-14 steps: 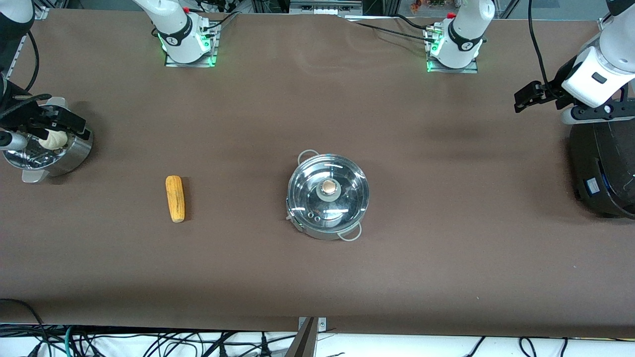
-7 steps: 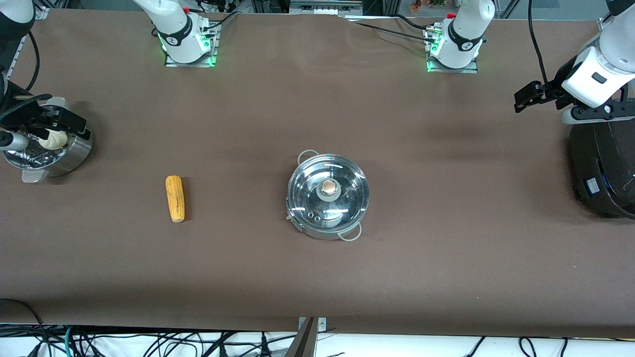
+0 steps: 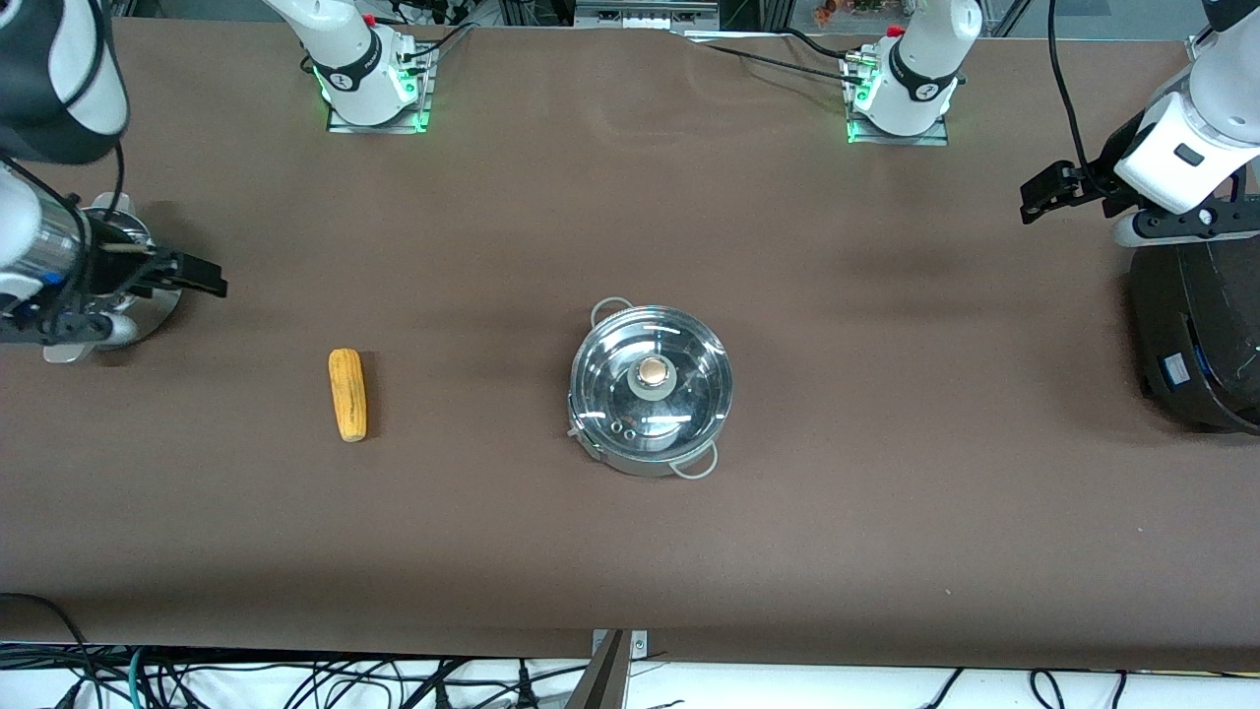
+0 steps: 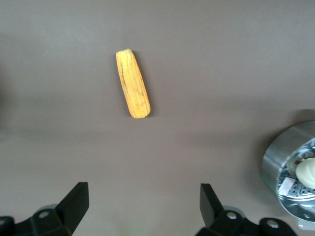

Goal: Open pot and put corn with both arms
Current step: 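Reach the right gripper down to the yellow corn cob and grasp it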

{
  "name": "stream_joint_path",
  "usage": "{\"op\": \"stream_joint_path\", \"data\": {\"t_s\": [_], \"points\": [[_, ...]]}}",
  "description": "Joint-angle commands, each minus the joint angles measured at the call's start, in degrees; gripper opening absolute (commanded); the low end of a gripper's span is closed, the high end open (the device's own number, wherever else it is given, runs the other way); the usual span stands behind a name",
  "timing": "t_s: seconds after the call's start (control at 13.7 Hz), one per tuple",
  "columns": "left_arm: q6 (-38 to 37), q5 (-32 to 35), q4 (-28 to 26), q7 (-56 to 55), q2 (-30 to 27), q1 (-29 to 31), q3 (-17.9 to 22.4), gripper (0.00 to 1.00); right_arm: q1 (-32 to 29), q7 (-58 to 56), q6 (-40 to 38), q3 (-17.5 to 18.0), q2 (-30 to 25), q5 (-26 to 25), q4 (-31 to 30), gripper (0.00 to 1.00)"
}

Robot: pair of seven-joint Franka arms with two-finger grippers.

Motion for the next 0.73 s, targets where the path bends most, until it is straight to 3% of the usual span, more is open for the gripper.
{"op": "stream_joint_path", "data": {"t_s": [0.0, 0.22, 0.51, 0.66], "points": [[0.6, -1.4, -0.9, 1.5, -0.9, 0.7, -0.2, 1.00, 1.6, 0.5, 0.3, -0.1, 4.0, 0.8, 0.9, 1.00], [0.6, -1.4, -0.8, 1.5, -0.9, 0.7, -0.2, 1.00, 3.0, -0.8, 1.3, -0.1, 8.5, -0.1, 1.6, 1.00], [0.6, -1.4, -0.8, 1.5, -0.9, 0.7, -0.2, 1.00, 5.9, -0.9, 9.1, -0.1, 14.2, -2.1, 0.9, 1.00], [0.6, -1.5, -0.8, 1.5, -0.9, 0.7, -0.2, 1.00, 6.3, -0.9, 14.8, -0.1, 14.9, -2.4, -2.3, 1.00]]}}
